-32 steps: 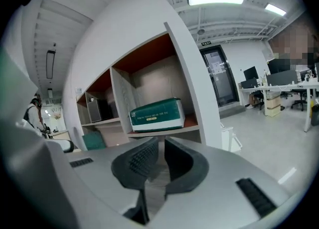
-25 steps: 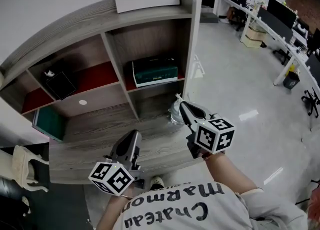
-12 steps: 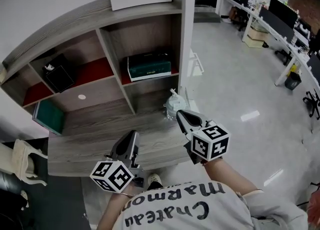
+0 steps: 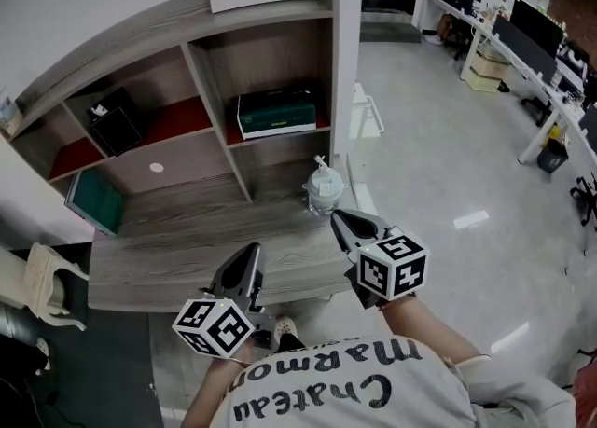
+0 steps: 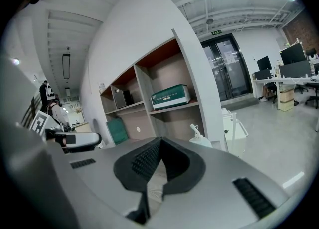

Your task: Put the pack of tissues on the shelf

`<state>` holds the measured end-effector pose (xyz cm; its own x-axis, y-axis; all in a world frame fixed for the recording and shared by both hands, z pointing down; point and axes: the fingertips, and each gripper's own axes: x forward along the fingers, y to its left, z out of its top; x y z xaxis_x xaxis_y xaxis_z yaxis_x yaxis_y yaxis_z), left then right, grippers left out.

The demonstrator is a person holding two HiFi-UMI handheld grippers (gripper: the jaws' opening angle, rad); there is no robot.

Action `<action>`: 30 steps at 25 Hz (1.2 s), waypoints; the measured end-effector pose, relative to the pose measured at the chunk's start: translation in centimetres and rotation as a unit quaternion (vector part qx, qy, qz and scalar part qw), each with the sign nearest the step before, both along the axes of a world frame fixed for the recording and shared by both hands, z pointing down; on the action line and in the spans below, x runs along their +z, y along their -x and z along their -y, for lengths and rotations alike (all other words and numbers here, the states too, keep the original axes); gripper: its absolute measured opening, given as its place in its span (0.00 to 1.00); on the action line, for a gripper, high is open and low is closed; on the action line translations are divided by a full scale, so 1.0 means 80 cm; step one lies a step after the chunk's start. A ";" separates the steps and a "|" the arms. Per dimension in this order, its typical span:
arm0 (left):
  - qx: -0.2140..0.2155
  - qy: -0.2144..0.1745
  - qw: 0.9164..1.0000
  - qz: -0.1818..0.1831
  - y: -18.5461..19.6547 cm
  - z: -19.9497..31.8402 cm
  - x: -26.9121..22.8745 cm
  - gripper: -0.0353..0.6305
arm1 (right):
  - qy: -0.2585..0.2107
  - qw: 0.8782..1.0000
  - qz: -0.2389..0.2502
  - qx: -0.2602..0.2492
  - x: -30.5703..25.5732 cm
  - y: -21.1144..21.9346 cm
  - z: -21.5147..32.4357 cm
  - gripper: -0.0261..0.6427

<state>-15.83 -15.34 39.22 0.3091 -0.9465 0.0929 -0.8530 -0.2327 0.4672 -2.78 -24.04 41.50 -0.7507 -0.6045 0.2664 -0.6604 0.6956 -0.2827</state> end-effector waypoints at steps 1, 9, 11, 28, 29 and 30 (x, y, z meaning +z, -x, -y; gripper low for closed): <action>0.000 0.001 1.000 0.001 -0.003 -0.002 0.001 0.08 | -0.001 1.000 0.000 -0.002 -0.001 -0.003 -0.002 0.06; -0.004 -0.002 1.000 0.007 -0.027 -0.020 -0.002 0.08 | -0.004 1.000 -0.001 -0.015 -0.002 -0.021 -0.018 0.05; -0.009 -0.004 1.000 0.008 -0.030 -0.027 -0.002 0.08 | -0.005 1.000 -0.001 -0.020 -0.002 -0.024 -0.023 0.05; -0.023 -0.010 1.000 0.011 -0.052 -0.069 -0.004 0.08 | -0.011 0.999 0.004 -0.038 0.003 -0.040 -0.056 0.05; -0.023 -0.010 1.000 0.011 -0.054 -0.070 -0.004 0.08 | -0.011 0.999 0.004 -0.038 0.004 -0.041 -0.057 0.05; -0.022 -0.010 1.000 0.011 -0.056 -0.072 -0.003 0.08 | -0.011 0.999 0.004 -0.038 0.004 -0.043 -0.058 0.05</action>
